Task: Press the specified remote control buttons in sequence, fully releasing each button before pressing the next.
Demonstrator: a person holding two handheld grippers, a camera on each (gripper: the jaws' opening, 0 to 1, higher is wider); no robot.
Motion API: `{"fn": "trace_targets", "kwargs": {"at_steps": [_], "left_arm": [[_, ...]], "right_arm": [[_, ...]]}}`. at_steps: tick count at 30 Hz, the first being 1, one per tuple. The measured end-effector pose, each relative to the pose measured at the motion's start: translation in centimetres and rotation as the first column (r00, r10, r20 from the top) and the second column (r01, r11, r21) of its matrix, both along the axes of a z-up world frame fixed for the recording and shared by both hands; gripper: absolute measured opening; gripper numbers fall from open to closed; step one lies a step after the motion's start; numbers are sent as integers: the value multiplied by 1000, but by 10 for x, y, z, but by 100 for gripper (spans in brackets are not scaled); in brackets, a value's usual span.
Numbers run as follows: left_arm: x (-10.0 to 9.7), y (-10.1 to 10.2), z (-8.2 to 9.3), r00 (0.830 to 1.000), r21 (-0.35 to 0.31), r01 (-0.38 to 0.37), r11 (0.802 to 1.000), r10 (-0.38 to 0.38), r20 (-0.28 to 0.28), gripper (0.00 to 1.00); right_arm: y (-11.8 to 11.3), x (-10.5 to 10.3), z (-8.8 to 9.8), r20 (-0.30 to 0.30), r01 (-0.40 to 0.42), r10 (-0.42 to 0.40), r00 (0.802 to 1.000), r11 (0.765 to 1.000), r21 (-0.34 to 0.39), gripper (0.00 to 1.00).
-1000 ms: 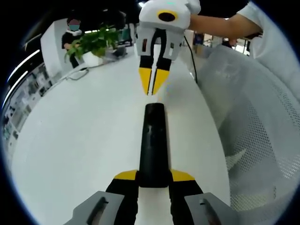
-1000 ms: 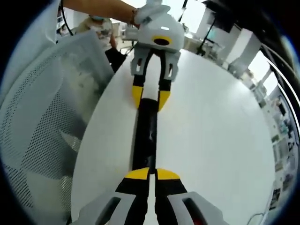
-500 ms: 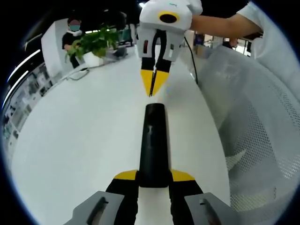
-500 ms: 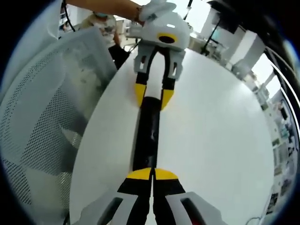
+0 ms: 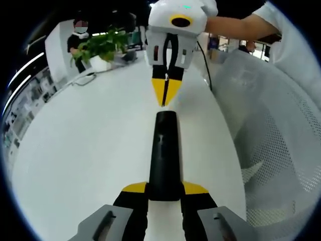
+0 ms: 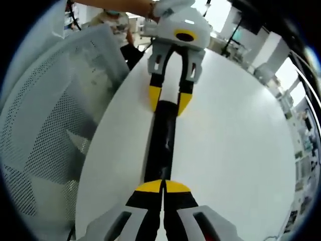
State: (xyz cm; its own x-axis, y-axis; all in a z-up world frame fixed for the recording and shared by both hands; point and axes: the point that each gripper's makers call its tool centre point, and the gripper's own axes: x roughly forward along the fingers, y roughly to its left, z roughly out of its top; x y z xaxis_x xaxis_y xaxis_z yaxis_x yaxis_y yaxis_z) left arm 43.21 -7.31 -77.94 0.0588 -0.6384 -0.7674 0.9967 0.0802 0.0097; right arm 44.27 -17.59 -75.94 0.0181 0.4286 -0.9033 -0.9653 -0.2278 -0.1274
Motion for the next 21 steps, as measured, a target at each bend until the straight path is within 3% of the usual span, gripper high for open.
{"fn": "trace_targets", "kwargs": {"at_steps": [21], "left_arm": [[0, 0, 0, 1000, 8, 3, 1000, -3, -2, 24]], "right_arm": [[0, -3, -9, -43, 0, -4, 999, 995, -97, 0]]}}
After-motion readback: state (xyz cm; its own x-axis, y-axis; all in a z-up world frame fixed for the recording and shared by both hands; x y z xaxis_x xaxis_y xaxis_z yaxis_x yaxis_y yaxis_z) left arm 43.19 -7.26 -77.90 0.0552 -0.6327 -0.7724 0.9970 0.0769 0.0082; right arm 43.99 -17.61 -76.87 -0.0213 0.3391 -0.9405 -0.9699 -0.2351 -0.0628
